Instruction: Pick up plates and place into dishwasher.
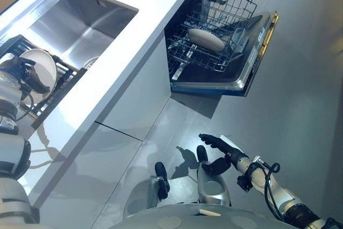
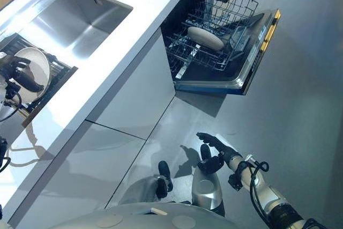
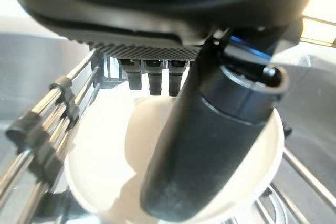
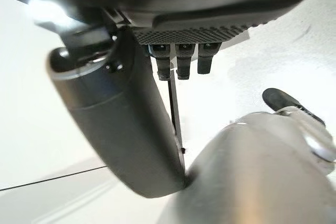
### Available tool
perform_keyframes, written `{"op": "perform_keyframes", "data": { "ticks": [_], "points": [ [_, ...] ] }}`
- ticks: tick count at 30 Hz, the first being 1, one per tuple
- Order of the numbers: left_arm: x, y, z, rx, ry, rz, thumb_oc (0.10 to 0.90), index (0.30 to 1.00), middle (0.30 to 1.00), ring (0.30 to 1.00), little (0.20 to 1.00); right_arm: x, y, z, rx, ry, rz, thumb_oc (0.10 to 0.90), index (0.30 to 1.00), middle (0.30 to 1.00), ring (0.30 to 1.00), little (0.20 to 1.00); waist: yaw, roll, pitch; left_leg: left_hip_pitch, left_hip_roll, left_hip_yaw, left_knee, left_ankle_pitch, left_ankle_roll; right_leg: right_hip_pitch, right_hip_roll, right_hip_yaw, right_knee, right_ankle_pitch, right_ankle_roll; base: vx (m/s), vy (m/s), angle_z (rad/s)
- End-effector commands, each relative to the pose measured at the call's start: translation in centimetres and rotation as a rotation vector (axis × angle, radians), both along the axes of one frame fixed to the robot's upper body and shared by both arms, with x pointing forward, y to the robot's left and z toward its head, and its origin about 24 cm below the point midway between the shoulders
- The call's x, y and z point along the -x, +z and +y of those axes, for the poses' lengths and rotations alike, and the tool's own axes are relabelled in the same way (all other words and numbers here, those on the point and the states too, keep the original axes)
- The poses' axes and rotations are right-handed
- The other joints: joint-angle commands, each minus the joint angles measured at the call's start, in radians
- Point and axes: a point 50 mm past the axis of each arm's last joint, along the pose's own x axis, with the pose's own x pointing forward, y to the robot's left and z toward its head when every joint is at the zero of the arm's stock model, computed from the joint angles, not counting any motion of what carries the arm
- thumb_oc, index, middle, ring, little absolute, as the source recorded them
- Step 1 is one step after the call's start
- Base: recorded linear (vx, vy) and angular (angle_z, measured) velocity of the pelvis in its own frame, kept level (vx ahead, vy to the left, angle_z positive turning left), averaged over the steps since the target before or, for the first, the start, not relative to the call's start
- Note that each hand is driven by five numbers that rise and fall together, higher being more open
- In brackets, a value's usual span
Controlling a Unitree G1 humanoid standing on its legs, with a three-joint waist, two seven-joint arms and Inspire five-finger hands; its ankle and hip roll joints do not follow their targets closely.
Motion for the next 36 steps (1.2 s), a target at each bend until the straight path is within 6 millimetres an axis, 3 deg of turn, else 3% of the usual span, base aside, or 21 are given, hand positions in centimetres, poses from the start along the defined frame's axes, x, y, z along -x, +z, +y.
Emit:
{"op": "perform_keyframes", "data": {
  "ticks": [1,10,15,19,25,36],
  "points": [
    [2.6,3.6,3.1,-0.103,0.118,-0.071,0.800,0.900,0.900,0.900,0.900,-1.3,2.4,0.4,-0.028,0.067,-0.148,0.800,0.900,0.900,0.900,0.900,-0.006,0.009,-0.024,0.063,-0.047,0.041,-0.085,-0.065,0.017,-0.132,0.027,0.022,0.040,0.073,0.051,-0.02,0.045,-0.05],
    [2.4,2.8,2.8,-0.046,0.092,-0.117,0.800,0.900,0.900,0.900,0.900,-1.6,2.8,0.4,-0.029,0.082,-0.159,0.800,0.900,0.900,0.900,0.900,-0.001,0.007,-0.026,0.061,-0.045,0.043,-0.087,-0.065,0.017,-0.127,0.028,0.025,0.043,0.068,0.047,-0.01,0.012,-0.01],
    [1.3,2.6,1.6,-0.007,0.058,-0.216,0.800,0.900,0.900,0.900,0.900,-1.4,2.6,1.0,-0.039,0.097,-0.152,0.800,0.900,0.900,0.900,0.900,0.010,0.009,-0.037,0.070,-0.047,0.038,-0.102,-0.057,0.014,-0.120,0.022,0.016,0.039,0.065,0.048,0.00,0.000,0.00],
    [0.1,3.5,0.2,-0.021,0.020,-0.364,0.800,0.900,0.900,0.900,0.900,-1.2,2.3,1.5,-0.050,0.092,-0.142,0.800,0.900,0.900,0.900,0.900,0.018,0.011,-0.045,0.089,-0.046,0.030,-0.118,-0.055,0.012,-0.106,0.018,0.000,0.035,0.056,0.048,0.00,-0.018,0.04],
    [-0.8,3.8,-1.6,-0.029,-0.064,-0.431,0.800,0.900,0.900,0.900,0.900,-0.7,2.0,1.5,-0.067,0.075,-0.136,0.800,0.900,0.900,0.900,0.900,0.031,0.008,-0.058,0.111,-0.050,0.020,-0.132,-0.059,0.012,-0.088,0.015,-0.016,0.027,0.052,0.052,-0.01,-0.040,0.07],
    [-0.4,3.0,-2.5,0.026,-0.153,-0.491,0.800,0.900,0.900,0.900,0.900,-0.2,1.9,2.2,-0.094,0.068,-0.131,0.800,0.900,0.900,0.900,0.900,0.063,0.023,-0.093,0.149,-0.057,-0.007,-0.136,-0.068,0.014,-0.034,-0.011,-0.033,0.052,0.041,0.055,0.00,-0.018,0.01]
  ]
}}
